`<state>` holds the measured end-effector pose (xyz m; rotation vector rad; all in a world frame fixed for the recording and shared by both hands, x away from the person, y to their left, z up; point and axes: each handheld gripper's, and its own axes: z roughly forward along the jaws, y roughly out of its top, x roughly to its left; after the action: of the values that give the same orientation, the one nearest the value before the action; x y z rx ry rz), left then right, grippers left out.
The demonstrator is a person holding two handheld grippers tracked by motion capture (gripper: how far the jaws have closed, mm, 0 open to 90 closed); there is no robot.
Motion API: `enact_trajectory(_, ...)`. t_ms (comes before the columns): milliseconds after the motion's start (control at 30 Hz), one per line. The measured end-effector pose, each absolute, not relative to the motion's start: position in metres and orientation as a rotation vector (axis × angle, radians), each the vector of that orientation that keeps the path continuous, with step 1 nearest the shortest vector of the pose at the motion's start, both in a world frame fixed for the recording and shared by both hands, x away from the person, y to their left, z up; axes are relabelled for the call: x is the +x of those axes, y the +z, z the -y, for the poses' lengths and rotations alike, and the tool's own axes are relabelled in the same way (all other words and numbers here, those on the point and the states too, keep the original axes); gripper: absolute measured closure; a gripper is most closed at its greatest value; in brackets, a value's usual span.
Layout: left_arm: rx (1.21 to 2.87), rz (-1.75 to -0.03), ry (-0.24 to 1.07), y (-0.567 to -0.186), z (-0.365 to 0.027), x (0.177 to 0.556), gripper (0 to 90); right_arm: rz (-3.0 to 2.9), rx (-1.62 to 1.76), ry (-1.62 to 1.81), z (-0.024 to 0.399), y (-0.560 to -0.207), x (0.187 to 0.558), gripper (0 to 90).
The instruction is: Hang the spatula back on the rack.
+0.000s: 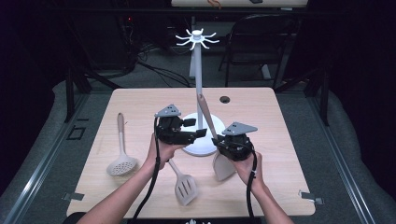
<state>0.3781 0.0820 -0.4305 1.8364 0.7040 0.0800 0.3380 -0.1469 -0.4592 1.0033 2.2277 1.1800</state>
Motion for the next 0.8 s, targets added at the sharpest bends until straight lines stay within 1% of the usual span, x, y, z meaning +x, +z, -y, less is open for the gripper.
enact_trajectory(100,1.821,-0.681,0.049,-0.432,-0.077,0.378,48.1,-2.22,0.995,1.179,0.145,-0.459,0.337,78.6)
enact_trajectory(167,1.818,-0.666,0.027,-0.433,-0.074,0.377,52.0,-2.214,0.986,1.175,0.145,-0.458,0.336,78.6)
enact_trajectory(200,1.813,-0.661,0.025,-0.434,-0.072,0.377,52.0,-2.206,0.983,1.184,0.145,-0.457,0.335,78.6)
enact_trajectory(267,1.809,-0.651,0.017,-0.435,-0.069,0.377,57.1,-2.203,0.983,1.182,0.145,-0.456,0.334,78.6)
enact_trajectory(300,1.808,-0.648,0.011,-0.435,-0.067,0.377,57.1,-2.198,0.981,1.184,0.145,-0.456,0.334,78.6)
enact_trajectory(333,1.806,-0.642,0.006,-0.436,-0.065,0.377,61.7,-2.193,0.986,1.186,0.145,-0.456,0.334,78.6)
enact_trajectory(367,1.801,-0.645,0.008,-0.437,-0.063,0.377,61.7,-2.193,0.986,1.186,0.145,-0.456,0.334,78.6)
enact_trajectory(467,1.772,-0.663,-0.005,-0.44,-0.061,0.379,68.5,-2.179,0.991,1.194,0.145,-0.456,0.333,78.5)
enact_trajectory(633,1.781,-0.67,0.019,-0.442,-0.055,0.378,68.6,-2.172,0.998,1.191,0.144,-0.457,0.333,78.5)
enact_trajectory(700,1.777,-0.677,0.03,-0.443,-0.054,0.378,72.3,-2.169,0.995,1.187,0.144,-0.457,0.333,78.5)
enact_trajectory(733,1.776,-0.68,0.035,-0.443,-0.054,0.378,75.9,-2.17,0.994,1.188,0.144,-0.457,0.333,78.5)
enact_trajectory(800,1.777,-0.685,0.032,-0.443,-0.053,0.378,76.5,-2.165,0.996,1.184,0.144,-0.456,0.332,78.5)
